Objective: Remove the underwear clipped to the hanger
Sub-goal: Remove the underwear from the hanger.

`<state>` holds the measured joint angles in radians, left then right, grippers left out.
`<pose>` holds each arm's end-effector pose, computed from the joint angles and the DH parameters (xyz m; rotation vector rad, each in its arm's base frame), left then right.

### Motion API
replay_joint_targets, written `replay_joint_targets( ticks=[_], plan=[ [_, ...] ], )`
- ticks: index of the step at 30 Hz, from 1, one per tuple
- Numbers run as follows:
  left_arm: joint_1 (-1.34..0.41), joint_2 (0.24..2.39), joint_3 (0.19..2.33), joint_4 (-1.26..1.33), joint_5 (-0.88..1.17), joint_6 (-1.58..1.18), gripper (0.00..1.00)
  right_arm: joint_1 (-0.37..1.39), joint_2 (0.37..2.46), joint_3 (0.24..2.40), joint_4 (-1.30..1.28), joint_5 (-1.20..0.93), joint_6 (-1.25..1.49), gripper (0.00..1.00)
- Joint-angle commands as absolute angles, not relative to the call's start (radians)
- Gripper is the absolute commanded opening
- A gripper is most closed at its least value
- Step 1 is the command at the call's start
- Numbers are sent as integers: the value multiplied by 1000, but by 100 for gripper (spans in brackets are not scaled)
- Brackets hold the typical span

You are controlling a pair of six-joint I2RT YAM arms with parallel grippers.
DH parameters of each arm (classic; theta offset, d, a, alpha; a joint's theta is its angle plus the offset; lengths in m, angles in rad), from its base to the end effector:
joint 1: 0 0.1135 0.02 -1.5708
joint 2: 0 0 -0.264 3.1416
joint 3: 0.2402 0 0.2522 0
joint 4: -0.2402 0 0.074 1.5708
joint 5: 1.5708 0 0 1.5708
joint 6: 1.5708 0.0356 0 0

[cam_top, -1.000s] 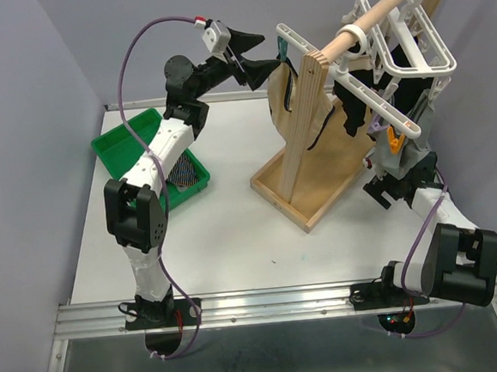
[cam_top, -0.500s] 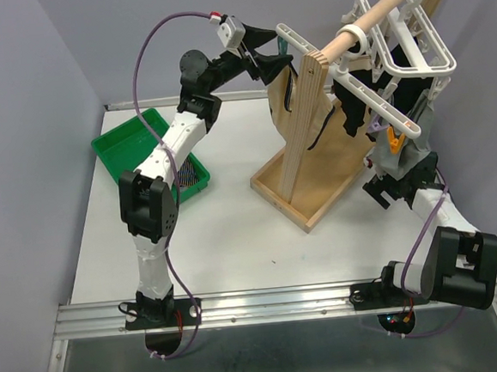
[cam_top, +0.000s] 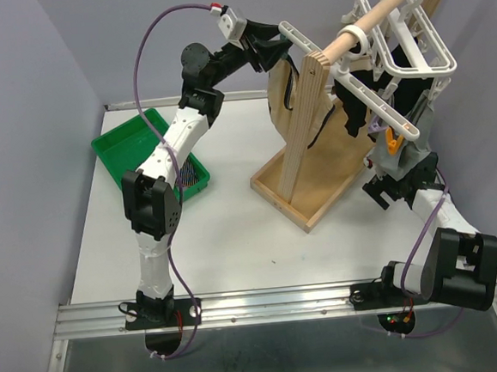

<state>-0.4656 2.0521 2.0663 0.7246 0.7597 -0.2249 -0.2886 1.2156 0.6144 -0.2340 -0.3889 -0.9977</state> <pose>0.4001 -0.2285 0.4782 0.8347 0.7256 -0.9369 0.2300 -0.0542 0.1927 -0.9732 2.1205 -0.1710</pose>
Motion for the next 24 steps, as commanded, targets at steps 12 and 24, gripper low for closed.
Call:
replay_joint_targets(
  ticks=[12,24],
  plan=[
    [-472,2033,2115,739,776,-235,26,-296,1178,678,-255,-417,-991,100],
    [-471,1945,1993,744,692,-216,75,-296,1173,677,-256,-419,-989,100]
  ],
)
